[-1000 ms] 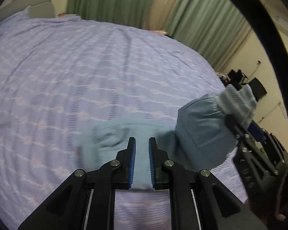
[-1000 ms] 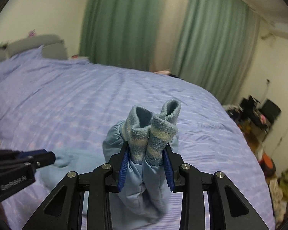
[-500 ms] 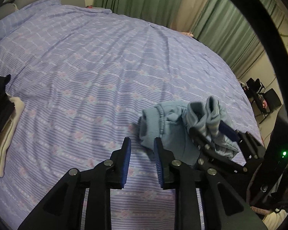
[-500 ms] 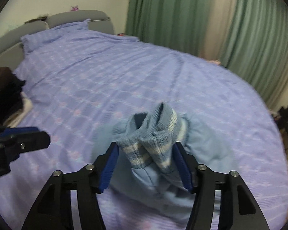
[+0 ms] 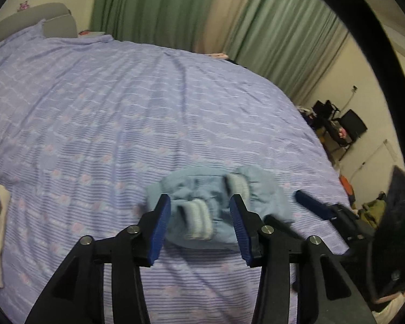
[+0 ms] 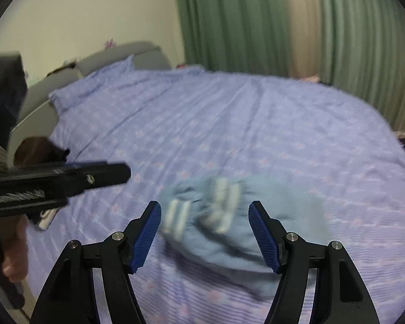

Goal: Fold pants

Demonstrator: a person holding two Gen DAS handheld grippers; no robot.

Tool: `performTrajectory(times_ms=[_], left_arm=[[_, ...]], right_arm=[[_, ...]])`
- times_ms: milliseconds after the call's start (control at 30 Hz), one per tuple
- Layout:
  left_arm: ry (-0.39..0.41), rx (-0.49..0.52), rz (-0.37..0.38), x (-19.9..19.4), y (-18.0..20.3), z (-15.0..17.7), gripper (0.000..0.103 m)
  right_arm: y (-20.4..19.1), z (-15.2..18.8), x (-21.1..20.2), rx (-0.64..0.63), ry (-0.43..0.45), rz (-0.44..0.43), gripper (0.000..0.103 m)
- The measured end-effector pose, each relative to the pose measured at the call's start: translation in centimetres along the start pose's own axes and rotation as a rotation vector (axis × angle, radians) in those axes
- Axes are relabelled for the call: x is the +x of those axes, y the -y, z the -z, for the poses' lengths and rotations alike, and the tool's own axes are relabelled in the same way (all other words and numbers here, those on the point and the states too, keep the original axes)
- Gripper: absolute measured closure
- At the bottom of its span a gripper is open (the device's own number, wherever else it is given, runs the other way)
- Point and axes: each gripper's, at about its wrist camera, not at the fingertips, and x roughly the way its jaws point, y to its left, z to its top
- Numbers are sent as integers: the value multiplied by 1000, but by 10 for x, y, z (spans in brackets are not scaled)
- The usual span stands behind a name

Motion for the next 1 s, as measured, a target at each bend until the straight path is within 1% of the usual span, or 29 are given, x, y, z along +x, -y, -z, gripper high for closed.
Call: performTrajectory(times_ms=[67,100,167,200,233,267,367,467,500,533,567,600,633,667,700,733,767,833,867,933,967,1000], left_arm=[[-16,-3,36,9,11,2,56],[-23,-9,46,16,16,2,56],[-46,-26,66,34,26,4,55],[-63,-33,64,42,31,5,55],[-83,-35,55,52,36,6,55],[-99,-32,36,64,42,7,55],[-142,-35,-42,88,46,8,55],[-169,-68,-60,104,43,11,56],[-167,-75,-67,108,41,12,64],[-163,-82,-76,111,38,13,79],[-162,-90,-74,115,36,13,80],[-155,-93,-67,115,35,12,85],[-147,-90,-65,114,35,11,87],[-134,-72,-75,109,36,11,88],[-121,-56,-88,105,38,9,89],[-105,-35,-100,99,40,7,89],[-94,-15,-112,94,40,4,90],[-106,1,-126,93,37,4,90],[-117,6,-139,95,33,7,90],[-143,-8,-169,100,26,13,89],[-158,-28,-178,102,20,17,89],[-166,-44,-170,102,16,20,87]], right_arm=[[23,2,-18,56,33,67,27],[38,6,-22,94,33,103,27],[66,19,-22,142,12,158,27],[78,26,-19,160,-13,185,27],[94,37,-13,183,-55,204,27],[104,44,-10,199,-76,204,27],[127,71,7,236,-154,196,27],[136,96,30,255,-223,163,27],[137,103,39,268,-245,143,27],[137,108,50,280,-272,123,27],[138,111,54,281,-274,110,27],[137,111,61,275,-267,112,27],[137,111,66,271,-261,133,28],[139,110,69,276,-253,144,29],[142,107,72,297,-242,159,35],[148,107,75,346,-243,182,40],[154,107,77,392,-253,186,46],[160,108,80,476,-278,215,46],[156,107,80,475,-283,241,46],[140,103,77,414,-292,280,46],[134,100,74,388,-297,287,46],[127,97,69,355,-303,298,46]])
